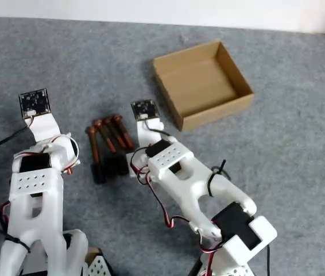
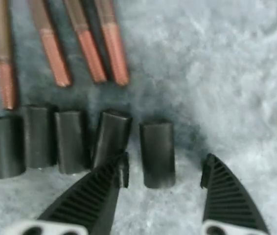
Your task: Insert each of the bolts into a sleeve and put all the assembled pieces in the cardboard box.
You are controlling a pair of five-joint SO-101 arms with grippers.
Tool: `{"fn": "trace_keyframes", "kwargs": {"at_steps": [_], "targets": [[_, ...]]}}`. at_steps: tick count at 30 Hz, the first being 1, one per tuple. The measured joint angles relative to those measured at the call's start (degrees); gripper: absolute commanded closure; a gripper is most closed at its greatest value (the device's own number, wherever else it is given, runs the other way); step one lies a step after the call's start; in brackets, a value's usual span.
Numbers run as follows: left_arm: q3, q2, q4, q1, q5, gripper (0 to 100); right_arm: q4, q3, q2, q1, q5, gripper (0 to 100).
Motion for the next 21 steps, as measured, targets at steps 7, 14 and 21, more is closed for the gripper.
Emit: {"fn": "trace_keyframes", "kwargs": {"at_steps": [7, 14, 21], "targets": [[0.0, 0.0, 0.0, 0.0, 0.0, 100, -1.3, 0.0, 0.3, -0.2, 0.4, 77.1], [0.0, 0.0, 0.0, 0.0, 0.0, 100, -1.5, 0.7, 2.5, -0.1, 0.3, 91.0], [0.0, 0.0, 0.0, 0.0, 0.0, 100, 4.5, -6.2, 10.5, 0.4, 0.3, 99.5]]}}
